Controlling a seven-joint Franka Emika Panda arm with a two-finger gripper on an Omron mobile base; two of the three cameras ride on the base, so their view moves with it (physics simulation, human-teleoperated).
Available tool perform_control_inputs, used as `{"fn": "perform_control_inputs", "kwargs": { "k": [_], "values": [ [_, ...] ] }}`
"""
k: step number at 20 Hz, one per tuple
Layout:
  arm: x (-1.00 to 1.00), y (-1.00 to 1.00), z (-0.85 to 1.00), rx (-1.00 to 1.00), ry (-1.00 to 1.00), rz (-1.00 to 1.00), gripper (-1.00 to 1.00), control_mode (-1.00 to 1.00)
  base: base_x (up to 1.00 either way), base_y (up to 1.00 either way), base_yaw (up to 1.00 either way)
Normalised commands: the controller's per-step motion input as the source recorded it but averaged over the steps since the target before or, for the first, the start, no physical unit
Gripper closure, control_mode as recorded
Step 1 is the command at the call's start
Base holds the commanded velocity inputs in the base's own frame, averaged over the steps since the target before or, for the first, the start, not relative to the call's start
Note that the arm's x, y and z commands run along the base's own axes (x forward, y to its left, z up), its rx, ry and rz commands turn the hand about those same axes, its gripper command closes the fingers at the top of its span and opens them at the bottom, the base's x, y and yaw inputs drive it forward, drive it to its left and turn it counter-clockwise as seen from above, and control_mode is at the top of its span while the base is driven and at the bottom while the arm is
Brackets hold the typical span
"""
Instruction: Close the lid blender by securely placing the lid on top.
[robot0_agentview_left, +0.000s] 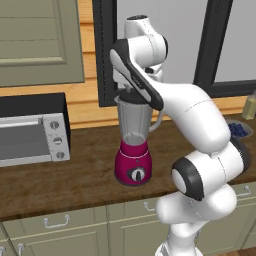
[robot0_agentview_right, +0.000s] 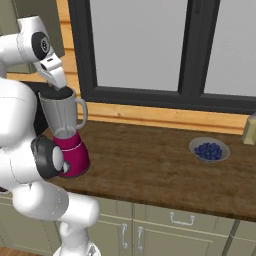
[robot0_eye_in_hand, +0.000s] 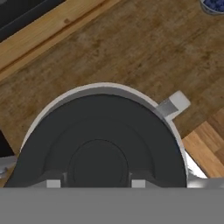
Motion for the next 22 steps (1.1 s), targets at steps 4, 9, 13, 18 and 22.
{"fn": "perform_control_inputs", "kwargs": {
  "k": [4,9,13,18,22],
  "values": [
    [-0.07,0.02,0.0,-0.01,-0.08,-0.02,1.0,-1.0,0.0,0.0,0.0],
    [-0.08,0.07,-0.05,-0.12,-0.1,0.0,1.0,-1.0,0.0,0.0,0.0],
    [-0.03,0.01,-0.08,-0.1,-0.04,0.0,1.0,-1.0,0.0,0.0,0.0],
    [0.0,0.0,-0.06,0.0,0.0,0.0,1.0,-1.0,0.0,0.0,0.0],
    [-0.07,0.0,-0.22,0.0,-0.01,0.0,1.0,-1.0,0.0,0.0,0.0]
  ]
}}
